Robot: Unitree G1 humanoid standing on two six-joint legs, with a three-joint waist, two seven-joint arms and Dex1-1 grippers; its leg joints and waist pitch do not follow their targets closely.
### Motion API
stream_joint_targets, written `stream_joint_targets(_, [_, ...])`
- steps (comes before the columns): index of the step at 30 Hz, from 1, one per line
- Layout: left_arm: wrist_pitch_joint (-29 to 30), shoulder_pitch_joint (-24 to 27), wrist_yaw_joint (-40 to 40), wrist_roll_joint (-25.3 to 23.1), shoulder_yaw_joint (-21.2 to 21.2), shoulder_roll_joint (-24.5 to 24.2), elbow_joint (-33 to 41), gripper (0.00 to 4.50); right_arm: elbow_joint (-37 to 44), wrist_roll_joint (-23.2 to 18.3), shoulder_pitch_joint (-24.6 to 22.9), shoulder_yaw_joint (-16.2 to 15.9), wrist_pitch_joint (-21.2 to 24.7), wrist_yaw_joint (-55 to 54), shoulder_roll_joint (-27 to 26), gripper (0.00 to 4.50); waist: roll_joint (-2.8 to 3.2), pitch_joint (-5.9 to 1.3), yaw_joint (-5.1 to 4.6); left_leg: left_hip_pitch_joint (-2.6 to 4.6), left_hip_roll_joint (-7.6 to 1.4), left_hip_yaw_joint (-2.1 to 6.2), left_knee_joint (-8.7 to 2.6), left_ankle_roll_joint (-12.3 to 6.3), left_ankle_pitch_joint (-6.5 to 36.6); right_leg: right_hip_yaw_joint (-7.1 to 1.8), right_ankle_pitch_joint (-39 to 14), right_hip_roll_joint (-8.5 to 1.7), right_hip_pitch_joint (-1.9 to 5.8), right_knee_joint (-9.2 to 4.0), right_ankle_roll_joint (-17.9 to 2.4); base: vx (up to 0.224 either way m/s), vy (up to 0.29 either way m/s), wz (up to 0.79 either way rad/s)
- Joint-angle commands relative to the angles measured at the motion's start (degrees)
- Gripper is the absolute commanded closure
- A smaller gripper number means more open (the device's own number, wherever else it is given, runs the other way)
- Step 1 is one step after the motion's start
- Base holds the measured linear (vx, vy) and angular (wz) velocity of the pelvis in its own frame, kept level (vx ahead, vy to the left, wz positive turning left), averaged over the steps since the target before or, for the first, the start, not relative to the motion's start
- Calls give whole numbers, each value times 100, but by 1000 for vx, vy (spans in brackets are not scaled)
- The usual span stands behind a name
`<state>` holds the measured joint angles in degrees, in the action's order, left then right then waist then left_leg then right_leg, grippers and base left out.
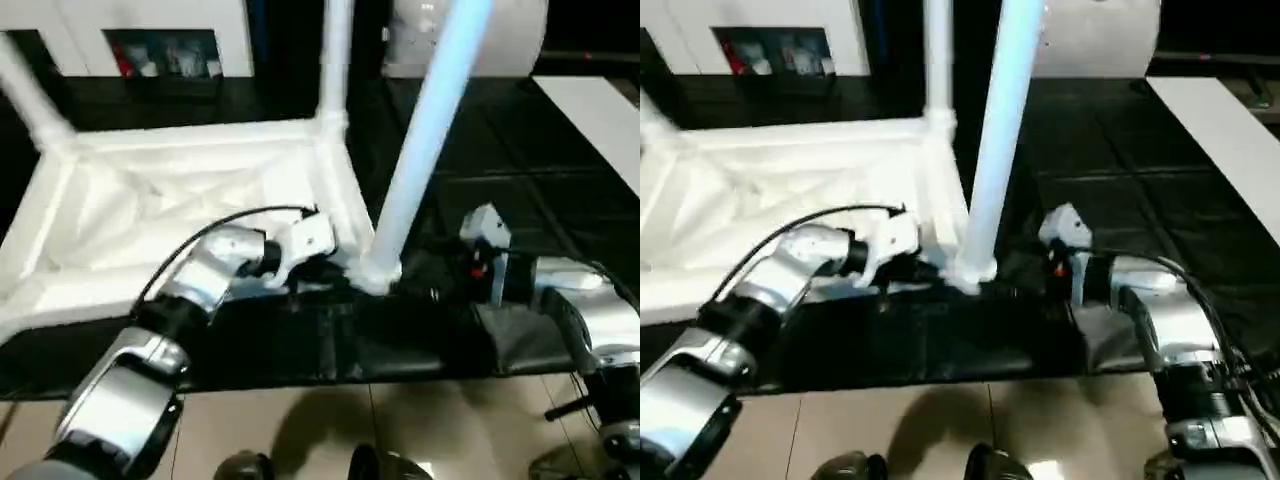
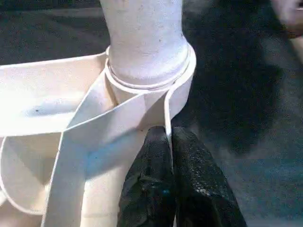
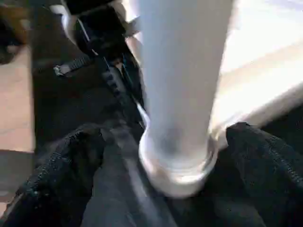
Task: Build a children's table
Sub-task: Rotate leg to tighten
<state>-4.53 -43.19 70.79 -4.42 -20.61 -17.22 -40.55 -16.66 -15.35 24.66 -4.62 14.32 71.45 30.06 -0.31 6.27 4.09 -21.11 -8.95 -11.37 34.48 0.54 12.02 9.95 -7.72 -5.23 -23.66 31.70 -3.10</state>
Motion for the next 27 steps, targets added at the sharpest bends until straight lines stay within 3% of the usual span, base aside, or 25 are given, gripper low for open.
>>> stream_joint_targets(1, [-180, 54, 419, -22, -288, -6, 180, 450, 25, -79, 31, -77, -14, 292, 87, 21, -45, -469, -2, 70, -588, 251, -378, -750, 605, -508, -1606, -601, 390, -316, -925, 0, 0, 0])
stream_joint_targets(3, [-337, 73, 669, -46, -397, -91, 225, 450, -61, -47, 91, -198, -72, 571, 130, 21, -50, -476, 87, 89, -588, 252, -382, -628, 628, -517, -1748, -626, 390, -327, -885, 0, 0, 0])
stream_joint_targets(7, [-544, 127, 1058, -42, -556, -228, 395, 450, -163, -3, 145, -442, -181, 959, 191, 56, -43, -484, 114, 89, -606, 260, -391, -540, 649, -528, -1726, -637, 396, -309, -855, 0, 0, 0])
stream_joint_targets(19, [-681, 154, 1327, 26, -588, -321, 531, 450, -287, 3, 223, -603, -211, 1191, 72, 151, -43, -489, 117, 76, -581, 254, -387, -495, 633, -520, -1776, -622, 407, -318, -824, 0, 0, 0])
stream_joint_targets(27, [-684, 204, 1369, 36, -595, -321, 596, 450, -342, -42, 234, -654, -172, 1211, -23, 211, -30, -496, 122, 78, -594, 252, -383, -525, 551, -529, -1500, -619, 404, -275, -940, 0, 0, 0])
